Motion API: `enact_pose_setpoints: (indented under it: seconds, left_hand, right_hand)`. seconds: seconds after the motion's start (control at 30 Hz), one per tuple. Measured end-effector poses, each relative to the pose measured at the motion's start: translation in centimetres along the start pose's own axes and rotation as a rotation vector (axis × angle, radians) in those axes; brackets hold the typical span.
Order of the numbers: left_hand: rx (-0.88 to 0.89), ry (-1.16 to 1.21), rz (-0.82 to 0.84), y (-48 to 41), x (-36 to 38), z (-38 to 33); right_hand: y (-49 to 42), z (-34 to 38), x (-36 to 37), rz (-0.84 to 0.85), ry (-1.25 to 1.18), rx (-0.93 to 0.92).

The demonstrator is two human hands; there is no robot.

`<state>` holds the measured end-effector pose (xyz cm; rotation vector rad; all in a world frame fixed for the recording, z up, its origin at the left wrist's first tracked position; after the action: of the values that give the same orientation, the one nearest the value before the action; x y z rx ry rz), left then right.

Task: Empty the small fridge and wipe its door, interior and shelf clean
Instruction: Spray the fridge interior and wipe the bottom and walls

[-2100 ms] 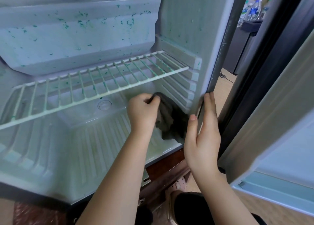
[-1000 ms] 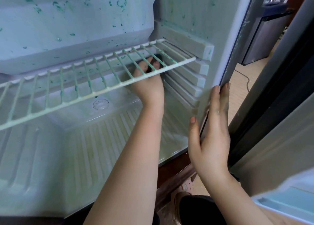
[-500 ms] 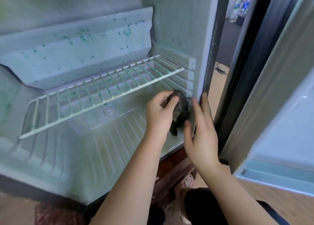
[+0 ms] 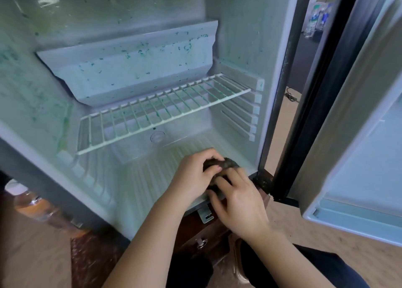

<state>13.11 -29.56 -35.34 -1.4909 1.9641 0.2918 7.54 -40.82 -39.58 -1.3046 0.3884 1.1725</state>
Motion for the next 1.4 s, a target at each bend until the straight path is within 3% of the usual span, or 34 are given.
enact_pose_setpoints:
  seconds: [0.13, 0.3, 0.37, 0.53, 0.67, 0.77, 0.9, 0.97, 1.4]
  left_hand:
    - [-0.002, 0.089, -0.113, 0.3, -2.4, -0.2]
    - [0.060, 0.448, -0.109, 0.7, -3.5, -3.4]
    - [0.079, 0.454, -0.126, 0.9, -3.5, -4.0]
    - [0.434, -0.259, -0.477, 1.4, -5.5, -5.4]
    - [0.320, -0.501, -0.711, 1.5, -7.2, -3.6]
    - [0.252, -0.598, -0.719, 1.6, -7.5, -2.5]
    - [0.283, -0.678, -0.720, 1.7, -7.2, -1.6]
    - [0.310, -0.684, -0.735, 1.6, -7.3, -1.2]
    - [0.327, -0.642, -0.738, 1.8, -7.3, -0.7]
  right_hand:
    - [-0.7, -0.5, -1.4, -0.075, -0.066, 0.061]
    - [-1.9, 0.5, -3.0, -0.115, -0.607, 0.296]
    - [-3.2, 0.5, -4.4, -0.174, -0.531, 0.305]
    - [-8.8, -0.2, -10.3, -0.343, -0.070, 0.195]
    - [-14.7, 0.4, -12.5, -0.407, 0.365, -0.029]
    - [-19.5, 0.4, -11.8, -0.253, 0.582, -0.107]
    - [-23.8, -0.7, -8.3, 0.187, 0.789, -0.031]
    - [-24.3, -1.4, -6.9, 0.293, 0.825, -0.003]
    - [-16.0, -1.1, -11.7, 0.269, 0.930, 0.029]
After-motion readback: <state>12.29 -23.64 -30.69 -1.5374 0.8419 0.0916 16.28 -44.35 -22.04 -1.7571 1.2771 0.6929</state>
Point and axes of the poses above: each hand's wrist, its own y-axis away from the middle knuckle, its own x-axis out of the palm, z = x × y, the point moved 3 cm from there along -y, towards the middle knuckle, and after that the axes turned 5 degrees about y, right-handed, at the moved point
